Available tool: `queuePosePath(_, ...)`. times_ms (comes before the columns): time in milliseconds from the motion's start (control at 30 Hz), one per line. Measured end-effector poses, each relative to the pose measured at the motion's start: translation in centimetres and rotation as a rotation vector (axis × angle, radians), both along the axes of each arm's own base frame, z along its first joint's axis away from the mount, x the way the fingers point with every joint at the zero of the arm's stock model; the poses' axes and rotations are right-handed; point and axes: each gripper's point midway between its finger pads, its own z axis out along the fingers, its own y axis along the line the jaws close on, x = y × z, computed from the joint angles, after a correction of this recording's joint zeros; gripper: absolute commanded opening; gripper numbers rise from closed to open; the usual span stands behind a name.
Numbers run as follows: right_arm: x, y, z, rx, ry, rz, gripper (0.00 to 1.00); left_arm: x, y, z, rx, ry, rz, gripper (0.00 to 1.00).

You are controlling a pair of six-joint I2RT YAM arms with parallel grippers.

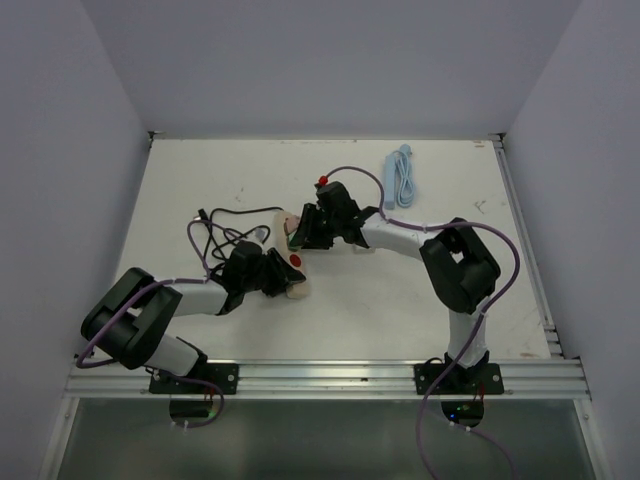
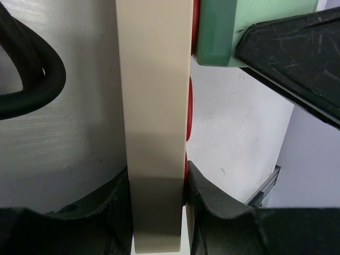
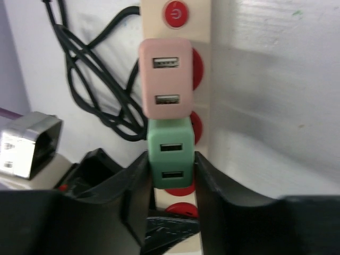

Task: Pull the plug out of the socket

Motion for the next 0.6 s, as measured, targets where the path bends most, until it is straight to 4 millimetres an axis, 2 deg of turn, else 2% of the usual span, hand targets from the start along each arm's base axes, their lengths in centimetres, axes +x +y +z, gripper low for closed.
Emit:
queuePosePath(33, 0.0, 0.2, 0.2, 0.007, -0.005, 0.006, 0.31, 0.0, 0.0, 0.0, 0.0, -0.001, 0.0, 0.01)
queuePosePath(67, 0.0, 0.4, 0.4, 0.015, -0.007, 0.011, 0.27, 0.0, 0.0, 0.0, -0.001, -0.002, -0.001, 0.07)
queuePosePath(167, -0.1, 0.5, 0.5, 0.02, -0.006, 0.025, 0.1, -0.2, 0.1, 0.1, -0.005, -0.007, -0.001, 0.18)
queuePosePath(233, -0.3, 0.5, 0.4, 0.022, -0.003, 0.033, 0.04, -0.4, 0.2, 0.1, -0.007, -0.01, -0.001, 0.23)
queuePosePath(267, -0.4, 0.6, 0.5, 0.023, -0.001, 0.036, 0.01, -0.5, 0.3, 0.1, -0.007, -0.011, -0.001, 0.3)
queuePosePath(333, -0.6, 0.7, 0.4, 0.026, 0.004, 0.044, 0.0, -0.6, 0.4, 0.1, -0.007, -0.013, -0.001, 0.35)
queuePosePath(467, -1.0, 0.7, 0.2, 0.037, 0.013, 0.057, 0.0, -1.0, 0.5, 0.2, -0.012, -0.021, -0.003, 0.66)
queuePosePath(567, -1.2, 0.6, 0.2, 0.045, 0.009, 0.063, 0.0, -1.0, 0.2, 1.2, -0.037, -0.047, -0.013, 0.79)
queuePosePath(600, -1.3, 0.4, 0.2, 0.046, 0.009, 0.066, 0.0, -1.0, 0.2, 1.4, -0.042, -0.051, -0.013, 0.8)
